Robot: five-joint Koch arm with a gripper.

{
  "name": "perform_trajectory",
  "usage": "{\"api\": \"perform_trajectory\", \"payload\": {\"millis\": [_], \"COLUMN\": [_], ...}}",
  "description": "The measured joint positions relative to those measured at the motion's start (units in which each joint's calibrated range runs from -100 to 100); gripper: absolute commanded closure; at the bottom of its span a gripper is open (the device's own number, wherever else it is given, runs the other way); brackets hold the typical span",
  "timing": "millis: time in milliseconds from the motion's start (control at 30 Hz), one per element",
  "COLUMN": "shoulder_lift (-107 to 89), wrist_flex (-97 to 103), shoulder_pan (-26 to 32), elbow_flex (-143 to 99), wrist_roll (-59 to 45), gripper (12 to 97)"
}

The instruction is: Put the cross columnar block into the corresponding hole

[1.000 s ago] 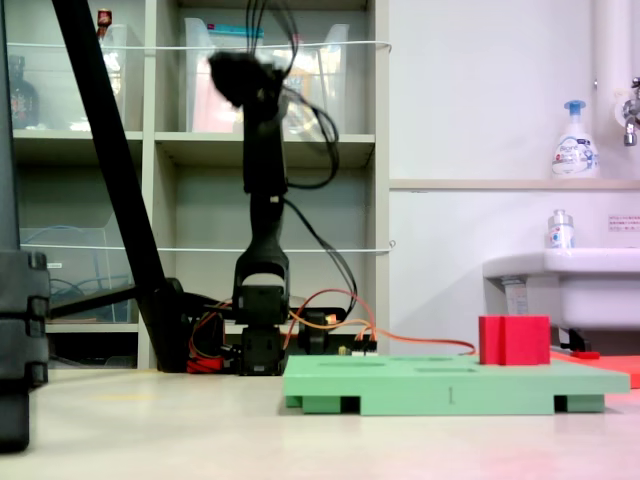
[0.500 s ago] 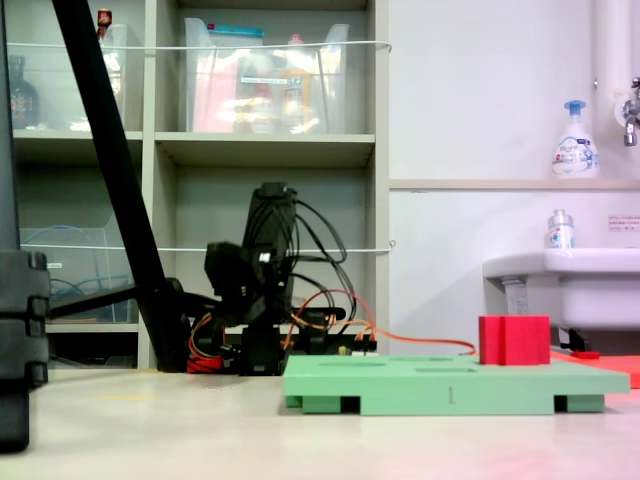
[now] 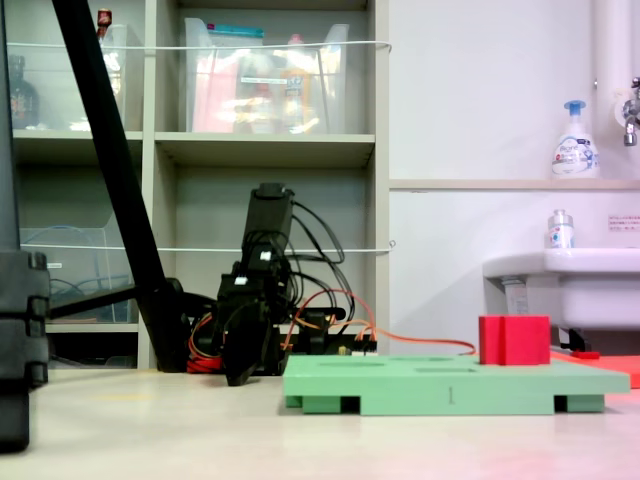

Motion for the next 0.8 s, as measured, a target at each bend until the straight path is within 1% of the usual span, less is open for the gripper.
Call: {"api": "perform_trajectory", "payload": {"millis": [100, 800], "shoulder_lift": [0.0, 0.0], "wrist_flex": [0.0, 0.0], "shoulder_pan": [0.0, 0.0], "elbow_flex": [0.1, 0.0], "wrist_roll": [0.0, 0.0], "gripper": [59.6, 59.6]}}
